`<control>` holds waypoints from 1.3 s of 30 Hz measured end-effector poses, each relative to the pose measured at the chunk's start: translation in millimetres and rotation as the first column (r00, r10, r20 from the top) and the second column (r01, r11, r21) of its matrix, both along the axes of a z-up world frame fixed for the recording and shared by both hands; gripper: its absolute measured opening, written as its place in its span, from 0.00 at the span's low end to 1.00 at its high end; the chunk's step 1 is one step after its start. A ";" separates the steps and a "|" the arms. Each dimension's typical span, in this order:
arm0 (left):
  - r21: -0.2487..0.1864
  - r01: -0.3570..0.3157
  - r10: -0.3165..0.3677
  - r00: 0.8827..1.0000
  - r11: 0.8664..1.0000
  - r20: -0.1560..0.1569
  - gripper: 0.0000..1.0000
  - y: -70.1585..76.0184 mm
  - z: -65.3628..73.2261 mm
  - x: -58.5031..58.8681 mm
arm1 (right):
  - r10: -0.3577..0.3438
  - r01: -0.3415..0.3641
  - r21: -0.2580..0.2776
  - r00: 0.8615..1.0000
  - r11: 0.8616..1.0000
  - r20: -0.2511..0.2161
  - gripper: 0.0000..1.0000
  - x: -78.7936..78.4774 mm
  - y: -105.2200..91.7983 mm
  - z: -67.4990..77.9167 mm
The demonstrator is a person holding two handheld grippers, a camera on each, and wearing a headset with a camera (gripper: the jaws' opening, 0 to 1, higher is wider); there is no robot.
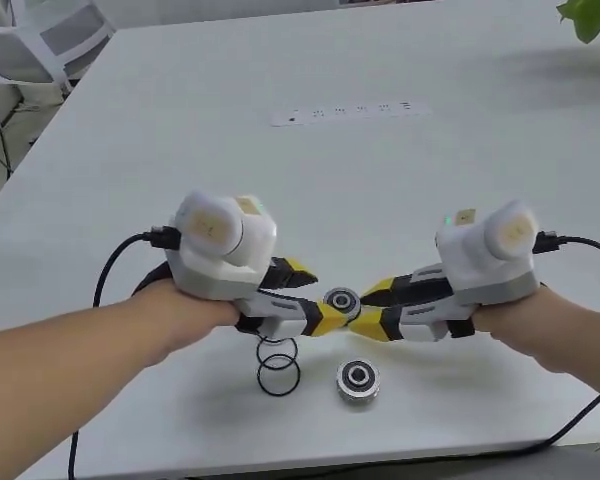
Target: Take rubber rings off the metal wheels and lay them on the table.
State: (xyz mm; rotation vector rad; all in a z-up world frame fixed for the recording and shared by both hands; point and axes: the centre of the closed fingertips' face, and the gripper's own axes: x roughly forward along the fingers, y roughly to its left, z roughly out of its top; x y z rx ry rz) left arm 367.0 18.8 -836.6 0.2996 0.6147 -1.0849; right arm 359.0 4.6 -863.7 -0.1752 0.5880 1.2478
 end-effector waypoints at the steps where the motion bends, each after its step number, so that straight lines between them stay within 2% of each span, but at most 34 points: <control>1: 0.001 0.001 -0.001 1.000 1.000 0.000 0.39 -0.6 -0.5 -0.2 | 0.001 -0.001 0.000 1.000 1.000 0.000 0.22 -0.1 0.1 -0.1; 15: 0.015 0.021 -0.021 1.000 1.000 -0.013 0.33 -9.5 -7.9 -1.4 | 0.002 -0.002 0.002 1.000 1.000 -0.001 0.22 0.3 0.5 0.0; 20: 0.012 0.024 -0.024 1.000 1.000 -0.003 0.29 -12.1 -7.0 -0.4 | 0.000 0.000 0.005 1.000 1.000 -0.002 0.21 0.5 -1.0 -0.2; 27: 0.021 0.026 -0.026 1.000 0.999 -0.009 0.27 -13.7 -10.5 -0.5 | -0.002 0.002 0.008 1.000 1.000 -0.002 0.21 1.2 -1.3 -0.6; 35: 0.027 0.013 -0.014 1.000 1.000 0.008 0.21 -14.2 -11.0 3.0 | -0.004 0.004 0.010 1.000 1.000 -0.002 0.21 1.1 -0.6 -0.2; 39: 0.049 0.025 -0.027 0.999 0.998 0.037 0.20 -14.2 -11.5 2.5 | -0.004 0.004 0.010 1.000 1.000 -0.002 0.21 1.1 -0.5 -0.3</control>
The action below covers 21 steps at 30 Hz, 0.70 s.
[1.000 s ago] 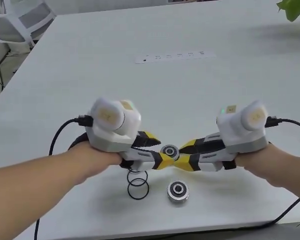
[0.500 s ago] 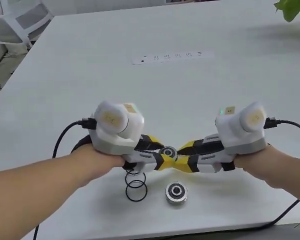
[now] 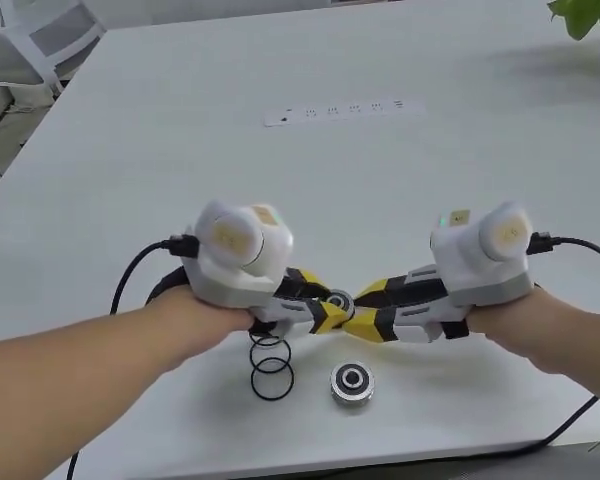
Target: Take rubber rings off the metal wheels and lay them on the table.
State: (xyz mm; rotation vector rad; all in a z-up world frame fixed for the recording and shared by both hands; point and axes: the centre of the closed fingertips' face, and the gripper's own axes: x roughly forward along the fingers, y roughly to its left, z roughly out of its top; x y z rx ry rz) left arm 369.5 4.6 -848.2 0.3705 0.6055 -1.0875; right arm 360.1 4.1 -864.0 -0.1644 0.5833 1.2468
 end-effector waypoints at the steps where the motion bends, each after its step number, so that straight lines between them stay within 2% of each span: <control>1: 0.001 0.001 -0.001 1.000 1.000 0.002 0.20 0.0 0.1 0.0 | 0.000 0.000 0.000 1.000 1.000 0.000 0.20 0.0 0.0 0.0; 5: 0.022 0.017 -0.017 1.000 1.000 0.024 0.18 0.2 -0.1 0.0 | -0.001 0.001 0.000 1.000 1.000 0.002 0.20 0.0 0.1 0.1; 7: 0.027 0.022 -0.023 1.000 0.999 0.016 0.18 0.5 -0.6 -1.8 | -0.002 0.002 0.000 1.000 1.000 0.002 0.20 -0.1 0.4 0.2; 21: 0.034 0.014 -0.015 0.999 0.999 0.037 0.14 1.5 -0.4 2.8 | -0.004 0.004 -0.003 1.000 1.000 0.008 0.20 1.6 1.5 0.0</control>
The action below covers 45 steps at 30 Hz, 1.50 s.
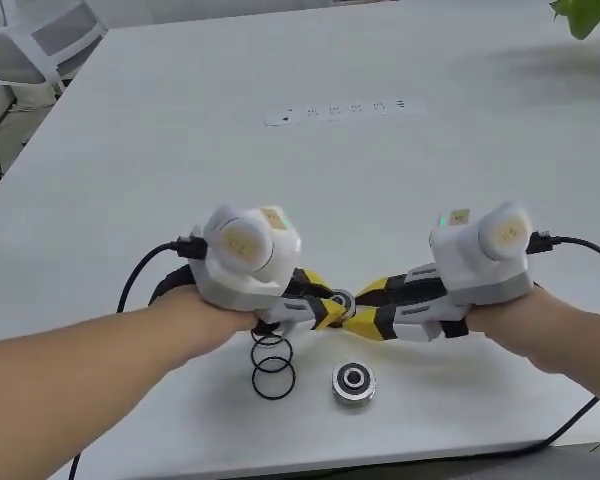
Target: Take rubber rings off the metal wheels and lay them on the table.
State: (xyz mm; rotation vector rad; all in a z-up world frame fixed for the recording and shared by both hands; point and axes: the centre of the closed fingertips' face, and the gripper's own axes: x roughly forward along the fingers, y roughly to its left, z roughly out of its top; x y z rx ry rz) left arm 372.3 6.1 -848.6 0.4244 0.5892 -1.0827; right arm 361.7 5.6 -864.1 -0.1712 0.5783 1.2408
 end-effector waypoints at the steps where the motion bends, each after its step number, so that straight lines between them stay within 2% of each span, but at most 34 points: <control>1: 0.000 0.000 0.000 1.000 1.000 0.002 0.14 -0.1 0.1 0.0 | -0.002 0.002 0.000 1.000 1.000 0.001 0.20 0.3 0.1 0.0; 23: -0.016 -0.027 0.027 1.000 1.000 0.002 0.13 -0.4 -1.2 2.2 | -0.005 0.005 -0.027 1.000 1.000 0.022 0.13 1.1 -4.1 -1.5; 26: -0.015 -0.027 0.027 1.000 1.000 0.002 0.13 -0.6 -1.4 2.3 | 0.001 0.000 -0.043 1.000 0.999 0.028 0.07 1.2 -7.3 -2.5; 27: -0.014 -0.027 0.027 1.000 1.000 0.002 0.13 -0.6 -1.3 2.1 | -0.007 0.008 -0.043 1.000 0.999 0.026 0.01 2.1 -8.8 -2.8; 31: -0.015 -0.031 0.031 1.000 0.999 0.003 0.13 -0.8 -1.2 1.9 | -0.016 0.017 -0.041 1.000 0.999 0.022 0.01 2.2 -8.2 -3.3; 38: -0.007 -0.037 0.037 0.999 0.999 0.004 0.13 -1.0 -1.1 2.2 | -0.051 0.051 -0.026 0.998 0.998 -0.022 0.00 2.4 -8.5 -3.7; 45: 0.011 -0.034 0.034 0.999 0.999 0.010 0.13 -0.9 -1.7 1.6 | -0.106 0.109 0.020 0.989 0.994 -0.104 0.00 4.4 -10.1 -2.5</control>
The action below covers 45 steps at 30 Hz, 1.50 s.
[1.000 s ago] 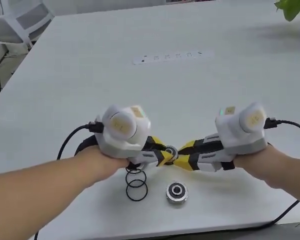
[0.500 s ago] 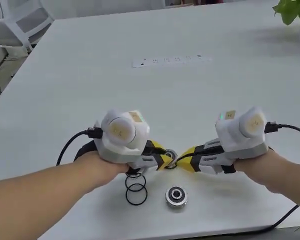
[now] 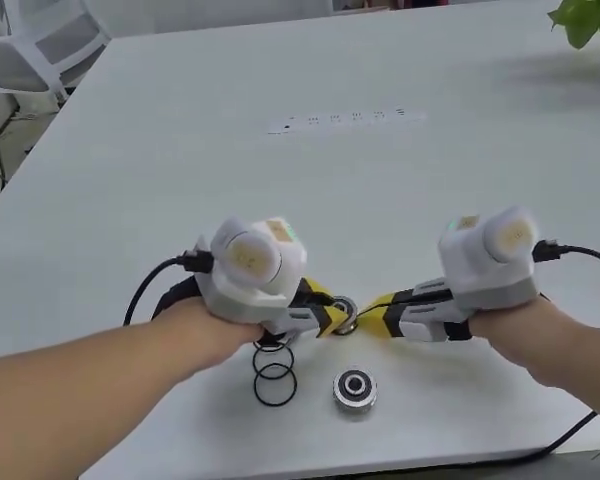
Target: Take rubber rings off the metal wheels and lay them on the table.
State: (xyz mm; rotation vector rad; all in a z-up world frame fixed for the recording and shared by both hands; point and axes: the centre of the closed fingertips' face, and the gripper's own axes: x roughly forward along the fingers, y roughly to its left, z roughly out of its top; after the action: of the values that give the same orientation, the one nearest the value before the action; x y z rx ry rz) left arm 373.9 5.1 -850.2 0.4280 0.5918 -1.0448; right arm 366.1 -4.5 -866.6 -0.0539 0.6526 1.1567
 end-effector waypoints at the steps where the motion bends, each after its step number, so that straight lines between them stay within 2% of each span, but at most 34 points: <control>1: 0.001 -0.002 0.002 1.000 1.000 -0.003 0.12 0.1 -0.1 0.2 | -0.002 0.002 0.003 1.000 1.000 -0.003 0.00 0.1 -0.1 0.1; 4: 0.011 0.001 -0.001 1.000 1.000 -0.002 0.12 -0.1 -0.1 0.3 | -0.040 0.042 0.034 0.998 0.999 -0.055 0.00 0.5 -1.5 1.5; 8: 0.010 -0.002 0.002 1.000 1.000 -0.002 0.12 -0.2 0.0 0.2 | -0.056 0.059 0.050 0.996 0.997 -0.065 0.00 1.6 -3.1 3.1; 12: 0.011 -0.004 0.004 1.000 1.000 -0.001 0.12 -0.3 0.3 -0.3 | -0.076 0.083 0.071 0.993 0.994 -0.094 0.00 3.2 -4.1 4.2; 15: 0.012 -0.003 0.003 1.000 1.000 0.000 0.12 -0.2 0.3 -0.3 | -0.096 0.108 0.094 0.988 0.990 -0.122 0.00 4.3 -4.8 6.2; 16: 0.013 -0.002 0.002 1.000 1.000 0.001 0.12 -0.2 0.3 -0.3 | -0.121 0.134 0.110 0.986 0.985 -0.119 0.00 8.6 -6.4 8.9; 17: 0.014 -0.001 0.001 1.000 1.000 0.001 0.12 -0.1 0.3 -0.5 | -0.123 0.146 0.143 0.980 0.979 -0.153 0.00 7.7 -4.6 13.2; 18: 0.015 0.000 0.000 1.000 1.000 0.003 0.12 -0.2 0.3 -0.7 | -0.130 0.153 0.146 0.979 0.977 -0.159 0.00 8.9 -5.9 14.2; 21: 0.016 0.001 -0.001 1.000 1.000 0.002 0.12 -0.1 0.3 -0.5 | -0.121 0.141 0.134 0.982 0.981 -0.146 0.00 4.6 -2.9 14.5; 39: 0.025 -0.007 0.007 1.000 1.000 0.001 0.11 -0.7 0.1 -0.4 | -0.168 0.205 0.169 0.963 0.964 -0.211 0.00 6.2 -0.8 18.8; 45: 0.029 -0.004 0.004 1.000 1.000 0.002 0.11 -0.7 0.0 -0.5 | -0.163 0.202 0.172 0.963 0.964 -0.216 0.00 6.2 -0.5 19.7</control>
State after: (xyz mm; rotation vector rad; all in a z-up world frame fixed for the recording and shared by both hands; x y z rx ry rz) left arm 373.4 4.4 -850.2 0.4533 0.6068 -1.0326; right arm 372.3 -5.1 -846.9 0.2871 0.7043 1.0475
